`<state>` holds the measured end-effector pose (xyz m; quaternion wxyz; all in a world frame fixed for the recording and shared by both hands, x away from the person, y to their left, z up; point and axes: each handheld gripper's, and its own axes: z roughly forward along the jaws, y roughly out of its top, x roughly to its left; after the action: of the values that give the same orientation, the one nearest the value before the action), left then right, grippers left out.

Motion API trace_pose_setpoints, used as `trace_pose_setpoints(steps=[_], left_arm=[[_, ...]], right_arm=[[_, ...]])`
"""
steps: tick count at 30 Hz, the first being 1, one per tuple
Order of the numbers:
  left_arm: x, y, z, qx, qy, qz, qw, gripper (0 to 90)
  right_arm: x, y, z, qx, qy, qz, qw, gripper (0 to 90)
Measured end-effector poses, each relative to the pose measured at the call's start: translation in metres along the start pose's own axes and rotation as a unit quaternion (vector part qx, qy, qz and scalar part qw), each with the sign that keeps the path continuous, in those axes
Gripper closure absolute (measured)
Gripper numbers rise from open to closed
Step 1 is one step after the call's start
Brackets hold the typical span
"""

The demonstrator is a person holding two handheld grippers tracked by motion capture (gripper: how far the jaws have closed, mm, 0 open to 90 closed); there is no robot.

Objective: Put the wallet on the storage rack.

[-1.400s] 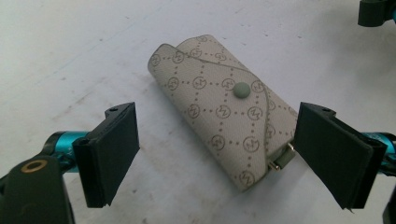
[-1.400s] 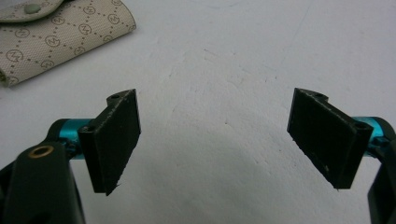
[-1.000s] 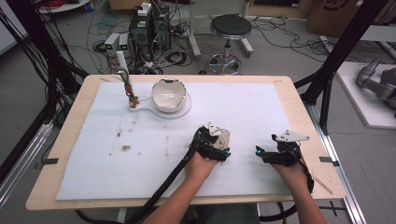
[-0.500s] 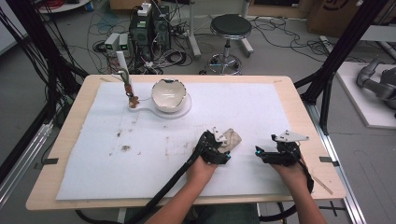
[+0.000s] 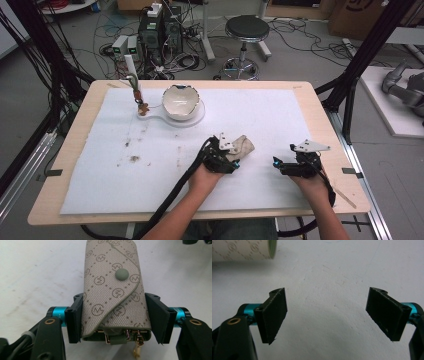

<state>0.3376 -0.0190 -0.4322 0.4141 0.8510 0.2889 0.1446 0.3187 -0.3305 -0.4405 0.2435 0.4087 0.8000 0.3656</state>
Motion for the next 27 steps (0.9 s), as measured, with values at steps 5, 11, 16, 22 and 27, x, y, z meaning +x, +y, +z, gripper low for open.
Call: trace_pose_setpoints(steps=[5,11,16,22,27], left_arm=[[0.016,0.003,-0.028,-0.015,-0.015,0.024,0.9995,37.5],[0.038,0.006,-0.067,-0.028,-0.023,0.033,0.9988,37.5],[0.054,0.006,-0.094,-0.037,-0.011,0.034,0.9987,37.6],[0.068,0.000,-0.117,-0.050,-0.008,0.028,0.9983,37.5],[0.077,-0.006,-0.133,-0.051,-0.002,0.029,0.9983,37.6]], right_arm=[[0.001,0.001,0.000,0.001,0.001,0.000,1.0000,17.5],[0.003,0.001,0.001,0.003,0.002,-0.002,1.0000,17.5],[0.005,0.002,0.002,0.005,0.003,-0.004,1.0000,17.5],[0.008,0.004,0.004,0.005,0.006,-0.008,0.9999,17.5],[0.010,0.004,0.005,0.007,0.008,-0.009,0.9999,17.5]])
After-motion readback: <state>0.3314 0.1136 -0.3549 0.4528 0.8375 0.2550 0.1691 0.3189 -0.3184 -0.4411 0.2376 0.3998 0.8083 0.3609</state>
